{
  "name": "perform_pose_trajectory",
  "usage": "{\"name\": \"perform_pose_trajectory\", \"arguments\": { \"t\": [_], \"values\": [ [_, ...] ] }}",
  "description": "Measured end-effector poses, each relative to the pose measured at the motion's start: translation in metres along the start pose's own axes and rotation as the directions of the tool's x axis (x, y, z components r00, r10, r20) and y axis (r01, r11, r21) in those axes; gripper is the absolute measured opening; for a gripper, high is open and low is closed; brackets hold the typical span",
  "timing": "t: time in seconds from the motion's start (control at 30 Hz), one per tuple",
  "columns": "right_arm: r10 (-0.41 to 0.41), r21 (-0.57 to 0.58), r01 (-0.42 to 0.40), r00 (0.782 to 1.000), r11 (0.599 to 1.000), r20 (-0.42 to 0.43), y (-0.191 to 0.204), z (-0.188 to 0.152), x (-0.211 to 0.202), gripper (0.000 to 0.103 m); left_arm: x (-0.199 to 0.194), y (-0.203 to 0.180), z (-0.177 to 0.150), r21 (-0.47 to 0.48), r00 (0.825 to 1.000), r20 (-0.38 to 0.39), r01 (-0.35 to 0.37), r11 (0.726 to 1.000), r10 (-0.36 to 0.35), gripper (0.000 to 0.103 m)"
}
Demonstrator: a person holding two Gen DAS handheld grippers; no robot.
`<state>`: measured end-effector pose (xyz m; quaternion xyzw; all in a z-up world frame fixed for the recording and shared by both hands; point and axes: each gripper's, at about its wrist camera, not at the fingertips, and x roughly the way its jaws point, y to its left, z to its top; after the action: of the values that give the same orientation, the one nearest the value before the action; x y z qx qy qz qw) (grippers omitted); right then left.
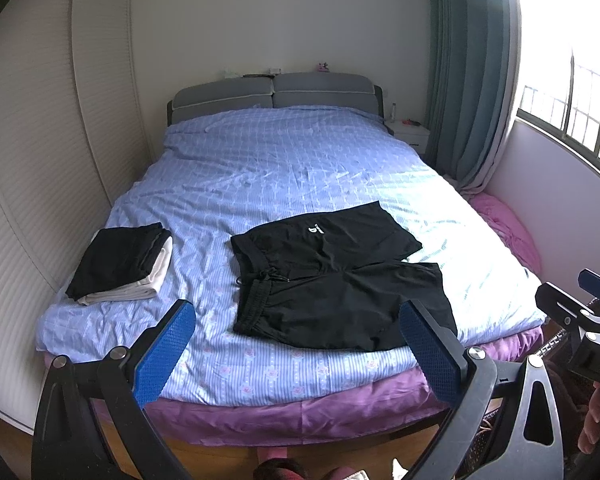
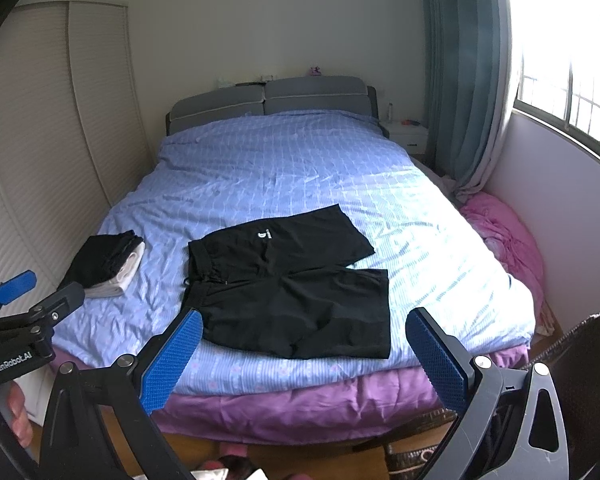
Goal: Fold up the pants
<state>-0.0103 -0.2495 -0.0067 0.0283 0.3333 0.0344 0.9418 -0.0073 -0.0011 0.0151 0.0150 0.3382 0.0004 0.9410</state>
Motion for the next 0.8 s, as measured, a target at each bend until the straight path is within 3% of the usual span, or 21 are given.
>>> {"name": "perform_pose_trajectory", "arguments": {
  "t": [0.8],
  "values": [
    [0.010, -0.006, -0.010, 1.000, 1.000, -0.003, 0.0004, 0.0010, -0.0004, 0.103, -0.0005, 0.0023, 0.0020, -0.003, 1.000, 0.004, 0.001, 1.000, -0.001, 0.103]
  ]
}}
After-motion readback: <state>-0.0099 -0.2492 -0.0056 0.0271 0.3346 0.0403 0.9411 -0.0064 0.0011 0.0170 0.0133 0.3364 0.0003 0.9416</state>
